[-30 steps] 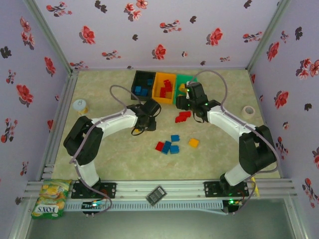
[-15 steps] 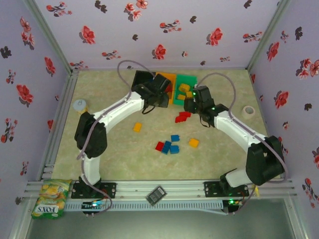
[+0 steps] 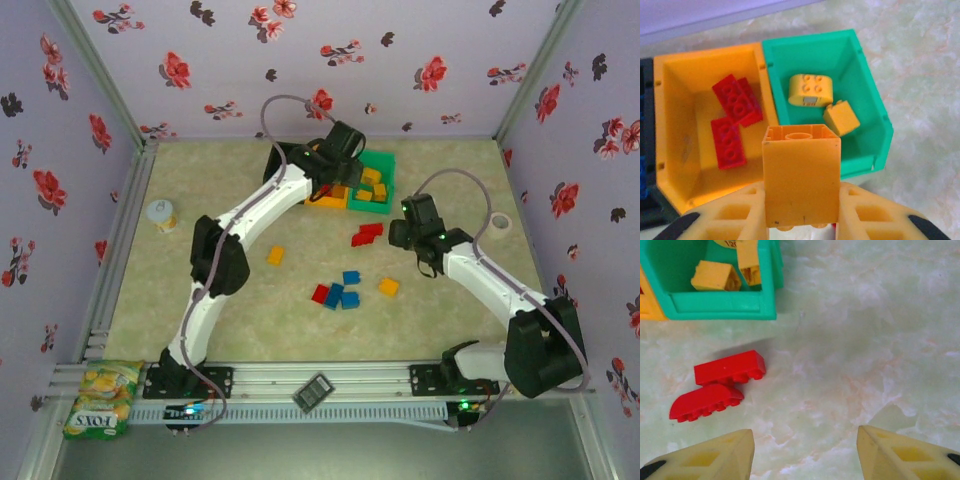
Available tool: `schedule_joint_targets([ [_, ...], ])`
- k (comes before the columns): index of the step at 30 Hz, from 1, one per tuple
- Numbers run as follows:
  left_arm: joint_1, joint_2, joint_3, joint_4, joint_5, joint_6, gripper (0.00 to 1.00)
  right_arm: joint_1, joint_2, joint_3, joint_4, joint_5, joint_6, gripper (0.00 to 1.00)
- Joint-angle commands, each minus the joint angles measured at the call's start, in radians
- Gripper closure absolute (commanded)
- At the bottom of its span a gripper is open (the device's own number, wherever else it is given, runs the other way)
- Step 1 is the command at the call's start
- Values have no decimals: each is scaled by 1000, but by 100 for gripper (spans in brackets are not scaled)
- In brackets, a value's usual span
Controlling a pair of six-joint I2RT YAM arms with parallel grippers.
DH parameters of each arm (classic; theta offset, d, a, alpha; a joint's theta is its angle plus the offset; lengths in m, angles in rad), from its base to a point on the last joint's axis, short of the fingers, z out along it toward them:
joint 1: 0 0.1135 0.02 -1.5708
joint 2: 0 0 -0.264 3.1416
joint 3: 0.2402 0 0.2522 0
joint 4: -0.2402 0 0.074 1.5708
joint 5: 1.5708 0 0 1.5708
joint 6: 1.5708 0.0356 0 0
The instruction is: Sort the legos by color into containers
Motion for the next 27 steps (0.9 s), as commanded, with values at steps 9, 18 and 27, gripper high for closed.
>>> schedule_joint_targets([
  [9,13,182,153,176,42,40,65,-8,-29,-18,-25,18,34,43],
  [18,31,204,187,195,72,12,40,-7,-21,-20,-27,-12,34,42],
  [27,31,-74,-95,212,46,16,40,29,47,-21,51,-85,47,39],
])
